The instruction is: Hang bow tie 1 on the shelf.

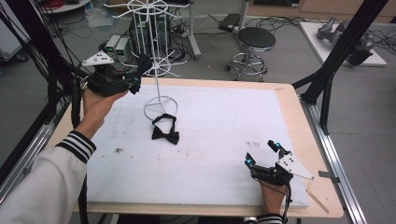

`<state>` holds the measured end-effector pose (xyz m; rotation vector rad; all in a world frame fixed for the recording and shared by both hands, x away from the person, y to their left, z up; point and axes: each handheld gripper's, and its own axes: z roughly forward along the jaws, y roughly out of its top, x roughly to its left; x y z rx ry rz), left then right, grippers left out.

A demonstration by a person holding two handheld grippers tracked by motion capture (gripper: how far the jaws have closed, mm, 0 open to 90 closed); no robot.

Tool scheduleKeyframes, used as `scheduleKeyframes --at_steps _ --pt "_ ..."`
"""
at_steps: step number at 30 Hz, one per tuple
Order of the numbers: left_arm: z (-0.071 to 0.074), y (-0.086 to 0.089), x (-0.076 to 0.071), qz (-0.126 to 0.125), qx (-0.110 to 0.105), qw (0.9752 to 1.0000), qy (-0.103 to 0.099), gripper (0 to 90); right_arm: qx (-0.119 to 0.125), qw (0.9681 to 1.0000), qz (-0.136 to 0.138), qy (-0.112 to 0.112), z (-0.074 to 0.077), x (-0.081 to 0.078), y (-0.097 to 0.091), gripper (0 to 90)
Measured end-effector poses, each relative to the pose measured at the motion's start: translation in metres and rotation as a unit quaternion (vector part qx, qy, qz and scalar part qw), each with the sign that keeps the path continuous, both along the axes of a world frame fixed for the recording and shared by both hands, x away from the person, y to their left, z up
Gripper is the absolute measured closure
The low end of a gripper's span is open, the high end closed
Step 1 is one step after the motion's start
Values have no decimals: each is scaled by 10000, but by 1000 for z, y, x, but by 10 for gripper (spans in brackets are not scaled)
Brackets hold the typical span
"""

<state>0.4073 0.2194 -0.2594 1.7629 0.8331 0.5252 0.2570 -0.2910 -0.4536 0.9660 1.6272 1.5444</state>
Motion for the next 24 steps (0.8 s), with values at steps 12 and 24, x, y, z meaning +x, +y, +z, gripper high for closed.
scheduleKeyframes --at_steps 12,24 --pt "3 1 -7 -78 -68 9995 -294 389 -7 10000 0 -13 0 0 0 37" --pt "-10 15 -34 -341 -364 9941 -963 225 -14 10000 -6 -16 0 0 0 37"
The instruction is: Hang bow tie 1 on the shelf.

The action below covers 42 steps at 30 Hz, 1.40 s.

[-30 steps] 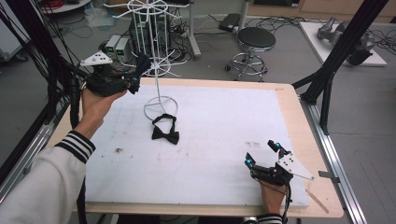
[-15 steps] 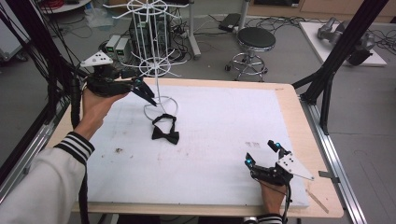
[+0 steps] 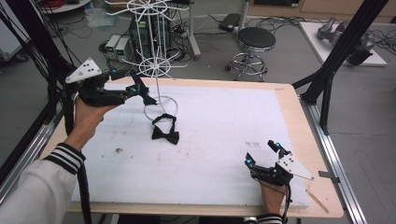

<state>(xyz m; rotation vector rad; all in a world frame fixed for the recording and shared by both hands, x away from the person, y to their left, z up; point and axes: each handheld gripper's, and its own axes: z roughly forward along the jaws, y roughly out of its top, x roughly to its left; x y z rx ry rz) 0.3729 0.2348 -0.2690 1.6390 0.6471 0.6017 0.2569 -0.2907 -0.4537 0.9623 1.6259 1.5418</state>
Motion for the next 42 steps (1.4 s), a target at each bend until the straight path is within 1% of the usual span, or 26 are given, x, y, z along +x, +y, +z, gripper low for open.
scheduleKeyframes --at_steps 3,7,9,13,15,17,20,25,28,33,40,42 --pt "-8 7 -6 -87 -93 9999 2 207 -2 10000 0 -15 0 0 0 37" --pt "-16 16 -13 -121 -38 9999 -22 190 57 10000 3 31 0 0 -1 36" --pt "-20 21 -17 -121 -84 9999 -40 187 87 10000 -8 46 0 0 -1 37" --pt "-28 31 -28 -133 -181 9997 -23 186 55 10000 -6 38 0 0 0 36" --pt "-35 38 -36 -157 -258 9995 -67 183 25 10000 -15 34 0 0 0 36" --pt "-42 43 -41 -178 -307 9993 -78 183 8 10000 -4 14 0 1 0 36" --pt "-54 54 -47 -173 -318 9993 -57 183 12 10000 -10 16 0 1 -1 36" --pt "-70 67 -53 -204 -364 9991 -59 169 4 10000 -25 40 0 0 0 36" --pt "-78 73 -56 -241 -329 9991 -70 168 16 10000 -24 49 0 0 0 36" --pt "-84 77 -60 -310 -379 9988 -81 165 11 10000 -37 46 0 0 0 37" --pt "-94 79 -62 -393 -327 9987 -75 165 1 10000 -30 67 0 0 1 36" --pt "-96 80 -62 -379 -311 9988 -50 166 -14 10000 -30 55 0 0 1 36"
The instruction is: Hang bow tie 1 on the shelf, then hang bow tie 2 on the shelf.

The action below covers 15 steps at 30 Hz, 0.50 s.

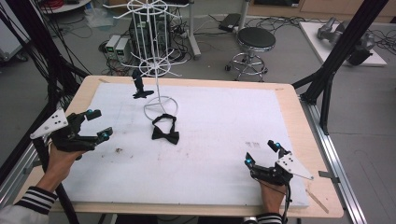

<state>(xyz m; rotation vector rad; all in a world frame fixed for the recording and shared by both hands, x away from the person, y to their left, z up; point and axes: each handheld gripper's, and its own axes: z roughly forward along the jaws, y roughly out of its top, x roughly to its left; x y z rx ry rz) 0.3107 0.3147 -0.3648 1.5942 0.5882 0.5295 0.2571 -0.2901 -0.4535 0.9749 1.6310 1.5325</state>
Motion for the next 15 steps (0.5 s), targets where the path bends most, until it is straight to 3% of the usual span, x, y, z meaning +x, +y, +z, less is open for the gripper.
scheduleKeyframes --at_steps 15 --pt "4 -5 1 -87 201 9998 -33 165 11 10000 13 -42 0 1 -1 36"
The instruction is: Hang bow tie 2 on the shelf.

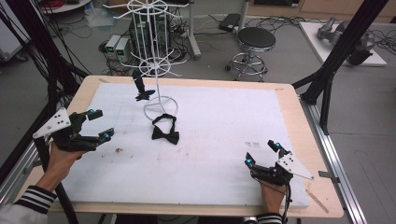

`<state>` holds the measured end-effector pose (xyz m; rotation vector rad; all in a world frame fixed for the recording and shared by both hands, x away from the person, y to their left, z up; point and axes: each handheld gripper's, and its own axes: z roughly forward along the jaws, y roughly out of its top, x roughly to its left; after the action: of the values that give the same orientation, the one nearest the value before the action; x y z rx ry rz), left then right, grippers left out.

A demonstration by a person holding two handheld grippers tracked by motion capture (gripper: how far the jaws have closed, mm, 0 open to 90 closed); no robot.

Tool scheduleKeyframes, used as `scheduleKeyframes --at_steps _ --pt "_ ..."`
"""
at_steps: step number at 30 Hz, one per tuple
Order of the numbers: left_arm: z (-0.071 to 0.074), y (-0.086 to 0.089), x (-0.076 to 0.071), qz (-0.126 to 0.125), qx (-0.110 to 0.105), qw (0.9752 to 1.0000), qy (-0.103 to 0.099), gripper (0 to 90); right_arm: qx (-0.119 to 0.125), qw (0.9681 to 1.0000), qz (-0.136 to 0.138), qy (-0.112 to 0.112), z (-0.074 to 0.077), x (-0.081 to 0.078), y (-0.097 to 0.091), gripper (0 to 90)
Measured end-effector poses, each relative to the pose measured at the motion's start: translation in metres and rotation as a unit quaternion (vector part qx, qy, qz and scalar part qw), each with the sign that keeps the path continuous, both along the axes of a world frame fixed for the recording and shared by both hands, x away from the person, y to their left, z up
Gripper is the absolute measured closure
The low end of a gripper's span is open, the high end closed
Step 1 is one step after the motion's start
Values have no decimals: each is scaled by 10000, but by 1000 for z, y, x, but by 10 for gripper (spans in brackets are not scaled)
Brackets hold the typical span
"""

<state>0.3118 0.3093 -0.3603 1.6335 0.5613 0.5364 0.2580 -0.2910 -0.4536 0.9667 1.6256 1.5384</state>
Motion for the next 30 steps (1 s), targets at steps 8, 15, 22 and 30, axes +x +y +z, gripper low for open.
scheduleKeyframes --at_steps 8,15,22,30 --pt "3 -11 6 -222 225 9995 37 166 9 10000 -1 33 0 0 1 36" --pt "6 -27 14 -509 545 9972 101 166 12 10000 4 13 0 0 0 36" --pt "6 -43 23 -693 771 9945 155 166 63 10000 -3 -13 0 -1 -1 36" --pt "2 -61 34 -887 1084 9896 330 166 83 10000 -7 -6 0 -1 -1 36"
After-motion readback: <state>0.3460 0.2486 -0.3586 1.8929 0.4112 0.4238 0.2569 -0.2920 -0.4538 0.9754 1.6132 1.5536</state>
